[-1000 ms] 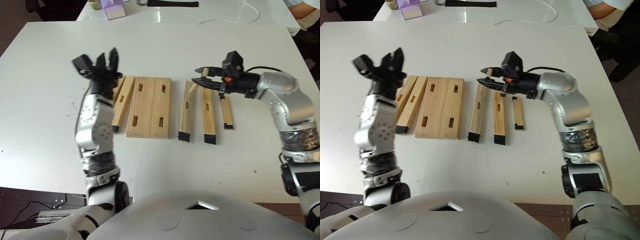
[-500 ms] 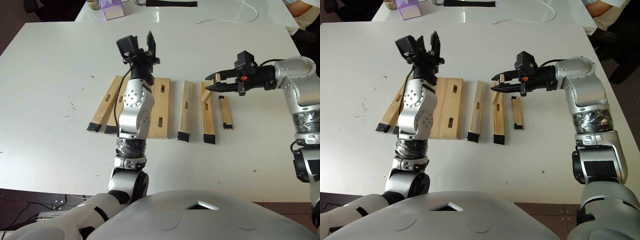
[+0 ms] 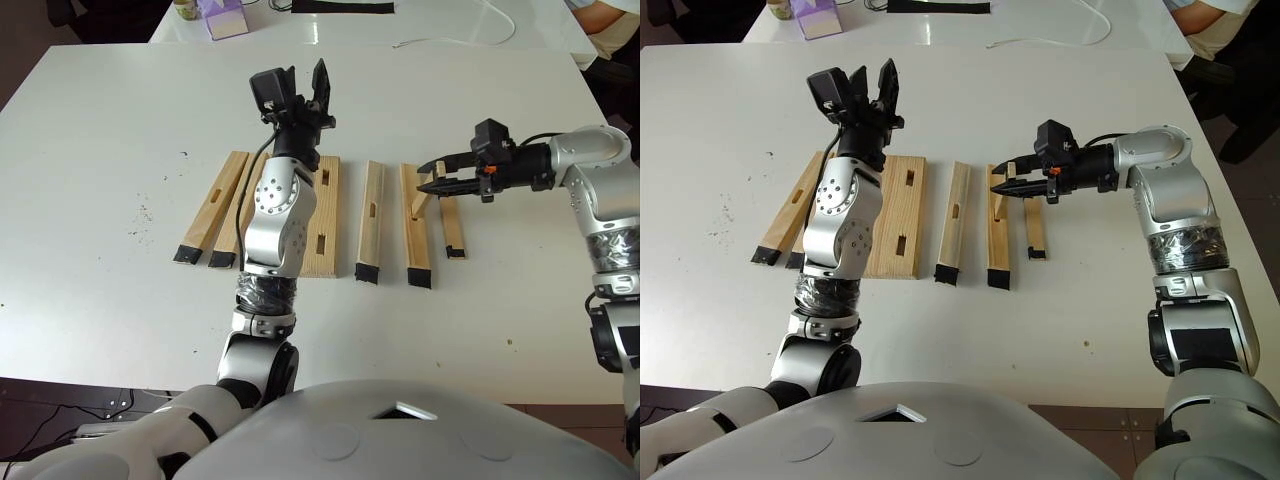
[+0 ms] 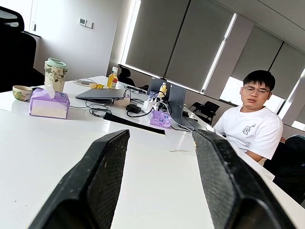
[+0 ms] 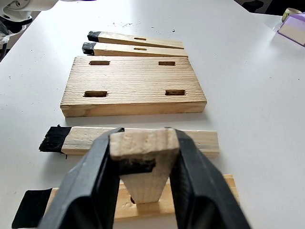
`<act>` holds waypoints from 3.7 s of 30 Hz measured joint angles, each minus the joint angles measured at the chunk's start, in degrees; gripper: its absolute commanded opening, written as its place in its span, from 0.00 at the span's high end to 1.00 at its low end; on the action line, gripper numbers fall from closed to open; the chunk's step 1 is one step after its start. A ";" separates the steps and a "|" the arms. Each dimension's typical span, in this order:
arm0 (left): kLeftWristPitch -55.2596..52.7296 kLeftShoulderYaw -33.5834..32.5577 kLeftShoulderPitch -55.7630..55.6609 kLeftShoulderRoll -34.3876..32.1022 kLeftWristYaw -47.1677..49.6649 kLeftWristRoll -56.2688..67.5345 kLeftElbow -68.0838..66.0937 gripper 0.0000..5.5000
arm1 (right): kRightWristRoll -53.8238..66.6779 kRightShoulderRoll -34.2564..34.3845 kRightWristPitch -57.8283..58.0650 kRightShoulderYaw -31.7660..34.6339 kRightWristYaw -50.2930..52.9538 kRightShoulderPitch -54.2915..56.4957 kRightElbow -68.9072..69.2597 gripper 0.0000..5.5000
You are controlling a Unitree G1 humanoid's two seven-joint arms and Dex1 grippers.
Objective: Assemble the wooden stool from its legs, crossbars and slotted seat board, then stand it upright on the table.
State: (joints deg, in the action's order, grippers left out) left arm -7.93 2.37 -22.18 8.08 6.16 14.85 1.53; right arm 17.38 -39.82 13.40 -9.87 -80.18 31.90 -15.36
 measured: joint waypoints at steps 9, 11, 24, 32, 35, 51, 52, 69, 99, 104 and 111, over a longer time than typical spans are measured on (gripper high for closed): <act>-0.10 0.00 0.00 0.00 -0.06 0.20 0.08 0.55 | -0.66 0.82 0.01 -0.01 0.70 -0.28 -0.97 0.76; -0.19 -0.07 0.02 0.00 -0.05 1.14 0.21 0.55 | -0.74 0.81 -0.04 0.03 0.76 -1.14 -1.17 0.76; -1.94 -0.10 0.03 -0.01 -0.08 2.24 0.95 0.55 | -0.57 1.91 -4.36 -0.24 3.47 -3.42 -2.11 0.76; -2.92 0.02 0.12 -0.11 -1.62 2.43 0.98 0.55 | 0.51 2.68 -5.04 0.23 4.60 -2.81 -5.51 0.76; -3.51 0.02 0.14 -0.14 -2.29 2.47 0.98 0.55 | 0.62 3.38 -5.04 0.24 5.15 -2.85 -5.59 0.76; -3.91 -0.22 0.19 -0.14 -2.97 4.26 0.97 0.55 | 0.27 4.98 -6.53 0.67 6.77 -2.62 -9.33 0.66; -3.91 -0.30 0.21 -0.15 -3.17 4.37 0.97 0.55 | -0.21 5.11 -6.20 0.53 6.93 -4.72 -10.59 0.63; -3.53 -1.30 0.81 -0.45 -3.59 5.14 2.74 0.55 | -2.11 1.10 -1.65 2.80 9.77 -11.65 -0.21 0.51; 2.44 -5.68 0.73 0.16 0.52 6.60 -0.05 0.55 | 13.22 14.07 20.95 6.99 33.08 -3.23 24.92 0.51; 2.51 -5.90 0.73 0.19 1.02 6.61 -0.07 0.55 | 7.49 14.23 16.90 2.25 32.61 -6.06 20.64 0.51; 2.63 -5.39 0.58 0.32 1.31 6.82 -0.12 0.55 | 7.09 14.88 12.55 2.56 32.21 -6.80 18.49 0.51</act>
State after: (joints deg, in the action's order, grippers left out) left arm -5.30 -3.02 -21.60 8.40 7.47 21.67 1.41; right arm 24.48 -24.94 25.95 -7.31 -47.96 25.10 3.13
